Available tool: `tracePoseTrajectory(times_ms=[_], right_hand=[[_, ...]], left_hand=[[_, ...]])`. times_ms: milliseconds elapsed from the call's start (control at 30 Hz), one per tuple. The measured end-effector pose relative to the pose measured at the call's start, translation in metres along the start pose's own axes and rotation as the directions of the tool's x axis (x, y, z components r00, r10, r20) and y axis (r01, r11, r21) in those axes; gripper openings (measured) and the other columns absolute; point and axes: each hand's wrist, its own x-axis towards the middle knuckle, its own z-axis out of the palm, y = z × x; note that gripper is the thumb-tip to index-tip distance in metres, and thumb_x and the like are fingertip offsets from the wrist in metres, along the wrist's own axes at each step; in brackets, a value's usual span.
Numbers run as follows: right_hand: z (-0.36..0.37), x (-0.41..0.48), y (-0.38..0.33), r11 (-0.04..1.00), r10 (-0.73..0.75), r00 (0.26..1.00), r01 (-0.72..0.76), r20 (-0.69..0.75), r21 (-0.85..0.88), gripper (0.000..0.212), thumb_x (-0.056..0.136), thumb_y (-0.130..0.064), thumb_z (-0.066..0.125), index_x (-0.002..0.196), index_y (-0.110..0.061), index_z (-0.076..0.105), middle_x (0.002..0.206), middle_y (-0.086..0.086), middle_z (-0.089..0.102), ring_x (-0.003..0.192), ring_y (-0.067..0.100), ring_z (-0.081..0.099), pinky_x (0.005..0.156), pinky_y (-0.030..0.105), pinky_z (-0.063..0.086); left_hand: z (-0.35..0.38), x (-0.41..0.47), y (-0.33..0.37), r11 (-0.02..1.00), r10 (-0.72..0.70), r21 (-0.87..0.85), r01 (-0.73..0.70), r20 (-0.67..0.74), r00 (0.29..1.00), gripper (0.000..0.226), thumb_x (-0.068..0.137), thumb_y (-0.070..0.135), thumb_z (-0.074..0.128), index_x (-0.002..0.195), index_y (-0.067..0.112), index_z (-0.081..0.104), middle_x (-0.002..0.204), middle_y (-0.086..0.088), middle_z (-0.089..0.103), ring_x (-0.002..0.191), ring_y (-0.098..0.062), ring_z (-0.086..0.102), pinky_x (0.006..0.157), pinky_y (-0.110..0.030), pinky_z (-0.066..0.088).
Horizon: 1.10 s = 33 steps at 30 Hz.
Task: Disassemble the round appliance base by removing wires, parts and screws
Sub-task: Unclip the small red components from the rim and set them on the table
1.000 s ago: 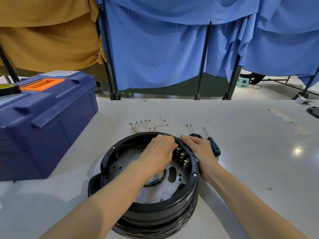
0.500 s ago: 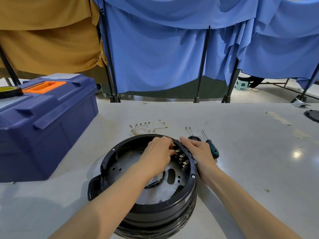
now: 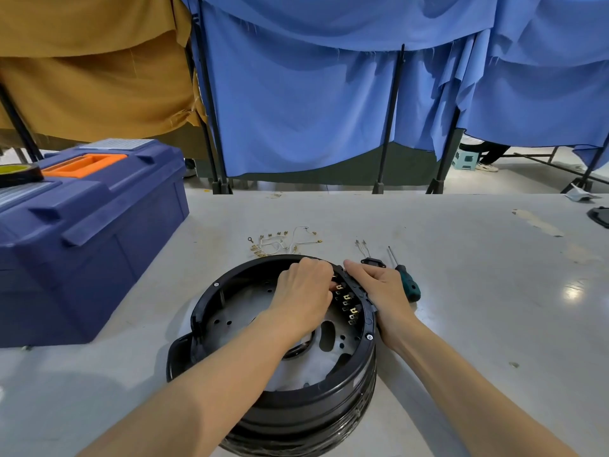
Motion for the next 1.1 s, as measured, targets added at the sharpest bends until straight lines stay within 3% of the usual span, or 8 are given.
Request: tracePoseTrajectory(times_ms=[167, 333, 467, 667, 833, 1000, 1100], right_hand=[[-0.0004, -0.0005, -0.0019, 1.0, -0.003, 1.0, 0.003, 0.004, -0.007, 0.047, 0.091, -0.026, 0.066, 0.084, 0.019, 0.056, 0.076, 0.019, 0.054, 0.072, 0.028, 0.048, 0.07, 0.039, 0.037], [0.0006, 0.0008, -0.0015, 1.0, -0.001, 1.0, 0.0, -0.001, -0.023, 0.048, 0.092, -0.024, 0.064, 0.087, 0.023, 0.054, 0.079, 0.018, 0.052, 0.074, 0.028, 0.047, 0.071, 0.039, 0.037], [-0.0001, 0.0008, -0.0018, 1.0, 0.008, 1.0, -0.008, -0.004, -0.025, 0.048, 0.092, -0.024, 0.064, 0.088, 0.022, 0.054, 0.078, 0.018, 0.052, 0.073, 0.028, 0.047, 0.071, 0.039, 0.037], [0.0007, 0.0025, -0.002, 0.999, 0.0, 1.0, 0.0, -0.005, -0.043, 0.048, 0.093, -0.022, 0.062, 0.087, 0.024, 0.05, 0.08, 0.013, 0.048, 0.075, 0.025, 0.043, 0.071, 0.037, 0.033], [-0.0001, 0.0038, -0.0002, 0.998, 0.0, 1.0, -0.001, -0.02, -0.06, 0.044, 0.093, -0.022, 0.062, 0.082, 0.019, 0.056, 0.075, 0.014, 0.05, 0.071, 0.025, 0.045, 0.068, 0.037, 0.035], [-0.0001, 0.0035, -0.0007, 0.997, 0.004, 1.0, -0.005, -0.012, -0.081, 0.038, 0.093, -0.021, 0.062, 0.07, 0.008, 0.056, 0.073, 0.012, 0.044, 0.07, 0.026, 0.039, 0.067, 0.038, 0.029], [-0.0002, 0.0033, -0.0014, 0.997, -0.001, 1.0, 0.0, -0.013, -0.081, 0.04, 0.094, -0.023, 0.062, 0.073, 0.011, 0.059, 0.073, 0.014, 0.048, 0.07, 0.026, 0.042, 0.066, 0.037, 0.031]], left_hand=[[0.0023, -0.0017, 0.0011, 0.999, 0.018, -0.033, -0.018, -0.012, 1.0, 0.026, 0.085, 0.0, 0.044, 0.066, 0.013, 0.032, 0.096, -0.014, 0.062, 0.092, -0.036, 0.058, 0.062, -0.035, 0.029], [0.0031, 0.0024, -0.0003, 0.999, 0.002, -0.041, -0.003, -0.037, 0.999, 0.022, 0.087, 0.003, 0.045, 0.069, 0.012, 0.038, 0.1, -0.014, 0.065, 0.097, -0.035, 0.06, 0.064, -0.035, 0.033], [0.0054, 0.0004, -0.0015, 0.998, 0.055, -0.021, -0.056, -0.061, 0.997, 0.021, 0.091, 0.005, 0.047, 0.072, 0.011, 0.04, 0.089, -0.012, 0.059, 0.088, -0.036, 0.058, 0.062, -0.034, 0.028], [0.0065, 0.0064, -0.0027, 0.984, -0.035, -0.174, 0.033, -0.011, 0.999, 0.023, 0.079, -0.008, 0.043, 0.063, 0.009, 0.046, 0.089, -0.008, 0.07, 0.098, -0.026, 0.067, 0.071, -0.038, 0.049], [0.0074, 0.0033, 0.0005, 0.996, 0.052, -0.069, -0.055, -0.052, 0.997, 0.017, 0.09, 0.006, 0.05, 0.073, 0.008, 0.05, 0.087, -0.012, 0.061, 0.084, -0.035, 0.058, 0.062, -0.034, 0.032], [0.0089, 0.0062, 0.0024, 0.972, -0.087, -0.219, 0.081, -0.019, 0.996, 0.025, 0.08, -0.005, 0.047, 0.059, 0.007, 0.041, 0.058, 0.002, 0.042, 0.069, -0.028, 0.05, 0.059, -0.033, 0.034], [0.0086, 0.0042, 0.0027, 0.98, -0.068, -0.189, 0.06, -0.034, 0.997, 0.024, 0.086, 0.0, 0.05, 0.063, 0.006, 0.047, 0.068, -0.005, 0.052, 0.075, -0.031, 0.053, 0.062, -0.033, 0.034]])
